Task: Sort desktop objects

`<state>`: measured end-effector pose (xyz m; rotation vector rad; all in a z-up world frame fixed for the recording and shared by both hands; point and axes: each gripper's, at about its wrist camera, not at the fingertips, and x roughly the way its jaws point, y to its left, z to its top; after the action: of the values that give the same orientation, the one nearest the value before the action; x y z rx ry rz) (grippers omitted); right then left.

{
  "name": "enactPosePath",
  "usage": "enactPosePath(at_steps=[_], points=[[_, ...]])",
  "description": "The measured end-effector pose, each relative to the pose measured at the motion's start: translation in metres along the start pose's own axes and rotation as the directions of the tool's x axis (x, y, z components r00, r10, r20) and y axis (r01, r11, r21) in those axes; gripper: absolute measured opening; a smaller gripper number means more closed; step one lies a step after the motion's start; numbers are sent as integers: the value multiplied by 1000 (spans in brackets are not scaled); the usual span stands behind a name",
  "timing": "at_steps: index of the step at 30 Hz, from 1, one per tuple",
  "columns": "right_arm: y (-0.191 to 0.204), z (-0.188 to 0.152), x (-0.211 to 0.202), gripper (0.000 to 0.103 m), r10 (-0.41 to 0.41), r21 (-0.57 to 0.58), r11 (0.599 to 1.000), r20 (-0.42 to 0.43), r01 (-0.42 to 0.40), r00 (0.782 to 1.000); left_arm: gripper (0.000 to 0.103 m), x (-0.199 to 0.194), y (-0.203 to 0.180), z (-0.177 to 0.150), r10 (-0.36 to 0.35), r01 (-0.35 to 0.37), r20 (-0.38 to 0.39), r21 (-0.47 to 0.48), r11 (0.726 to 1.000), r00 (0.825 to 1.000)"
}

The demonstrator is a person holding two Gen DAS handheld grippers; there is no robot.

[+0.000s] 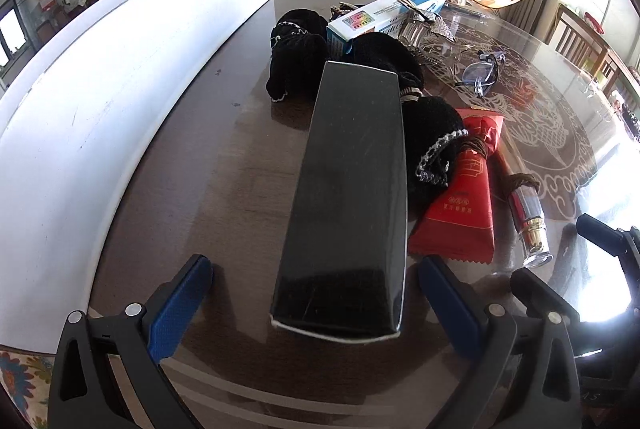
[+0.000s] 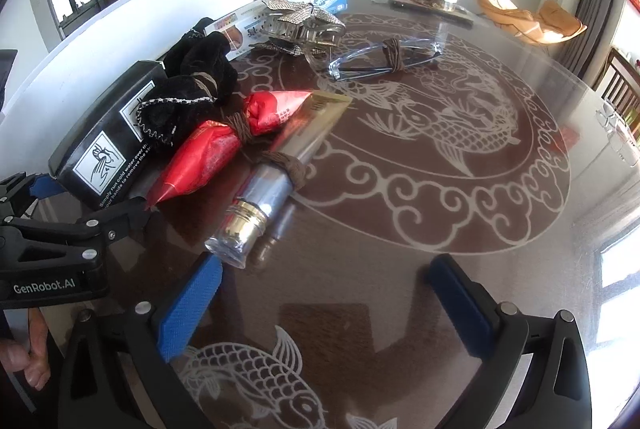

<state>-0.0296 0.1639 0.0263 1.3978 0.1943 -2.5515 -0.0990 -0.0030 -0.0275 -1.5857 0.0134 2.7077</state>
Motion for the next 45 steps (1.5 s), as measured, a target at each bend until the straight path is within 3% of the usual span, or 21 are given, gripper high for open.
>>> enactPosePath(at_steps=[8, 45], points=[[-6, 18, 13, 103, 20, -28, 999, 49, -19, 999, 103, 7, -5, 11, -14, 12, 87, 23, 1000, 996], [-6, 17, 13, 103, 21, -27, 999, 52, -20, 998, 103, 7, 1, 8, -20, 18, 97, 22, 1000, 995]])
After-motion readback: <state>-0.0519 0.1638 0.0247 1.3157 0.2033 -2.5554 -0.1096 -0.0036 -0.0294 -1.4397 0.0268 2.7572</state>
